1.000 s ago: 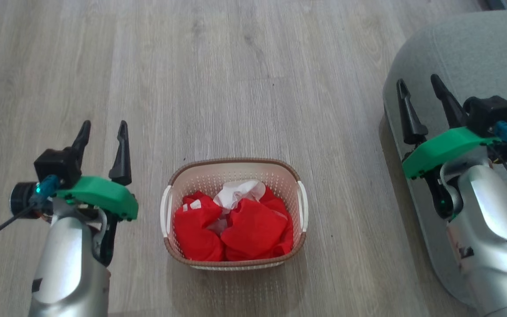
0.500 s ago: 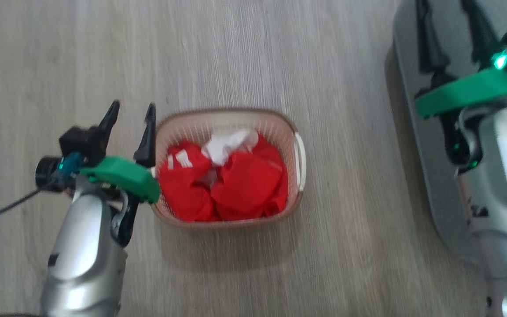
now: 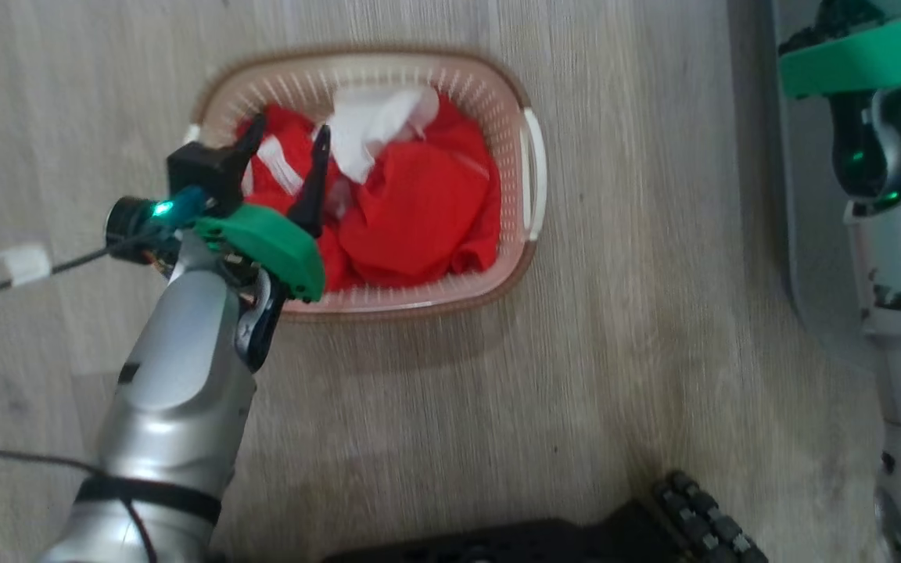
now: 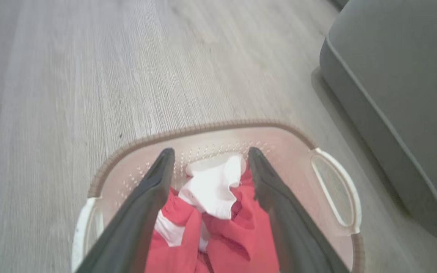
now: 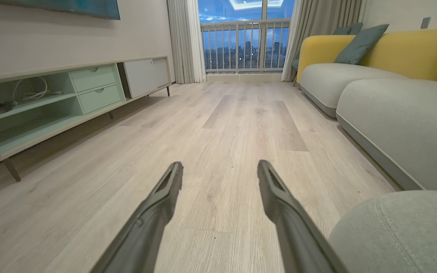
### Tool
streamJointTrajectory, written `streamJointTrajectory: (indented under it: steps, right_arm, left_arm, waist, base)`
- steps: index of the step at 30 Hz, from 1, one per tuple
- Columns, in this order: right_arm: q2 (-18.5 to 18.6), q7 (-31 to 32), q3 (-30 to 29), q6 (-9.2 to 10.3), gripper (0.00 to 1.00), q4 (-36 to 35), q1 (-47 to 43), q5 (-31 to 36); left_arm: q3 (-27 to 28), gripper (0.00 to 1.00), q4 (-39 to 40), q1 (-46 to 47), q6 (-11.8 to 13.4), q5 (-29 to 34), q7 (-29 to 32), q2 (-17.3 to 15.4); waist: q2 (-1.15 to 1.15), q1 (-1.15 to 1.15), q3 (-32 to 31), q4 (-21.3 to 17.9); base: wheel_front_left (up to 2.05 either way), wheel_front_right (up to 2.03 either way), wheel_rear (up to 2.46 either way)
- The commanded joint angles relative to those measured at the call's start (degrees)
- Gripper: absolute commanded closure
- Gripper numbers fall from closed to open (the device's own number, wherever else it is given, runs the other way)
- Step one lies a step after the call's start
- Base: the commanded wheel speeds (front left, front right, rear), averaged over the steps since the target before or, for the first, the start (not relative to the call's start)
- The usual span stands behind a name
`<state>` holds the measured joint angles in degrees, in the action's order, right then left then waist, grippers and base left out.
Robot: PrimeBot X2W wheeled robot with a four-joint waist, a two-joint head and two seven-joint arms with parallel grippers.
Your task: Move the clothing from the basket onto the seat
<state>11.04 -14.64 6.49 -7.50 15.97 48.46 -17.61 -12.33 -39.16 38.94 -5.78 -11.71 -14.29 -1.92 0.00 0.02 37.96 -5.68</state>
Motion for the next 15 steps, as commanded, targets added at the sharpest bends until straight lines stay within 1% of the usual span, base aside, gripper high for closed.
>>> streamJointTrajectory:
  steps: [1,7,12,13,15]
  right_arm:
    - [0.18,-0.36,0.60,0.01,0.00,-2.29,0.74,0.38]
    - [-0.17,-0.36,0.86,0.01,0.00,-2.69,1.09,0.47]
    - [-0.58,-0.36,0.58,0.01,0.00,-2.57,0.78,0.40]
    - [-0.58,-0.36,0.58,0.01,0.00,-2.57,0.78,0.40]
    - [-0.79,-0.36,0.51,0.01,0.00,-2.68,0.69,0.51]
  left_arm:
    - [-0.26,0.00,-1.16,1.86,0.77,0.83,-0.71,-0.96]
    - [-4.27,0.00,-11.19,7.33,2.67,3.32,-0.71,-0.96]
    - [-6.99,0.00,-19.86,11.41,4.82,5.93,-0.71,-0.96]
    - [-6.99,0.00,-19.86,11.41,4.82,5.93,-0.71,-0.96]
    - [-8.06,0.00,-23.24,13.24,5.78,6.91,-0.71,-0.96]
  waist:
    - [0.00,-0.02,4.48,-0.98]
    - [0.00,-0.02,7.42,-1.65]
    - [0.00,-0.02,8.69,-2.24]
    - [0.00,-0.02,8.69,-2.24]
    - [0.00,-0.02,9.18,-2.47]
  base:
    - [0.00,0.00,0.00]
    - [0.00,0.00,0.00]
    - [0.00,0.00,0.00]
    - [0.00,0.00,0.00]
    - [0.00,0.00,0.00]
